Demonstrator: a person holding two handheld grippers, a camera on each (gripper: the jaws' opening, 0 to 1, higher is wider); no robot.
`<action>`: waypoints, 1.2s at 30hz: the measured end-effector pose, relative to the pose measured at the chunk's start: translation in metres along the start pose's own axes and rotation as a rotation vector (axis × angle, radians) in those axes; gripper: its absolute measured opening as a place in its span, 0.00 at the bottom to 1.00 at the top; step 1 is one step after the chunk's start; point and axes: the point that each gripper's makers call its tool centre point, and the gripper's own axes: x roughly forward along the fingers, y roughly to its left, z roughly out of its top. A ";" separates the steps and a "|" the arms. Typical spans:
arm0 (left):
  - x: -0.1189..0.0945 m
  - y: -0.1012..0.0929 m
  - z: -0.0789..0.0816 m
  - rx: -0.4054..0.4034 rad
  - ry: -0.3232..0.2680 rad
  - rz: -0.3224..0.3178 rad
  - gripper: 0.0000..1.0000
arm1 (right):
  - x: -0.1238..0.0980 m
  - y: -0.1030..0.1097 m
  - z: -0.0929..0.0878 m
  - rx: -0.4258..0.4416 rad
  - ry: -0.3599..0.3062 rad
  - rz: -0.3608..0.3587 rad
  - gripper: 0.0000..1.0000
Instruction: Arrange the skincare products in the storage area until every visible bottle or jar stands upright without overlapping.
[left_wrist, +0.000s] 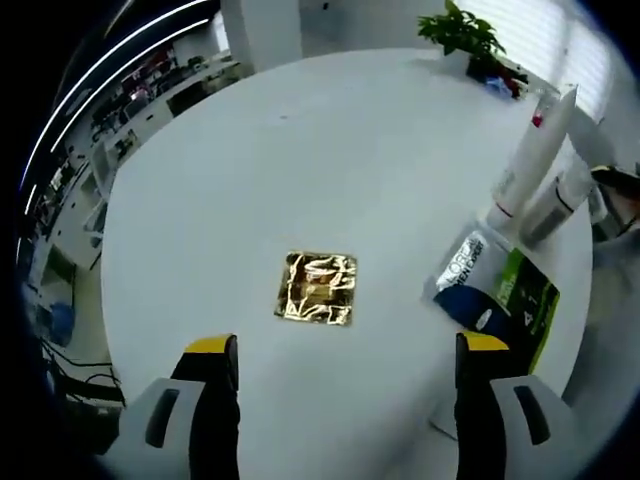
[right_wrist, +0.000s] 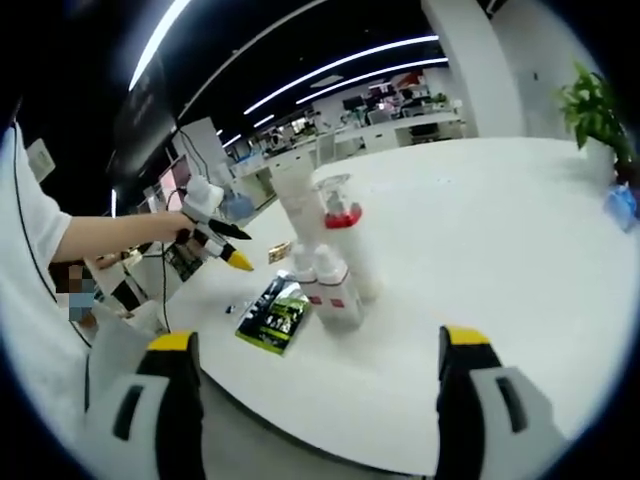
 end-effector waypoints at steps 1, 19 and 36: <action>0.003 0.001 0.001 0.002 0.004 -0.001 0.87 | 0.000 0.000 0.000 0.001 0.000 -0.001 0.99; 0.044 0.017 0.014 -0.011 0.077 -0.038 0.75 | -0.001 -0.006 -0.001 0.008 -0.001 -0.031 0.99; 0.052 0.020 0.019 0.010 0.109 -0.059 0.55 | -0.001 -0.005 0.003 0.006 -0.010 -0.029 0.99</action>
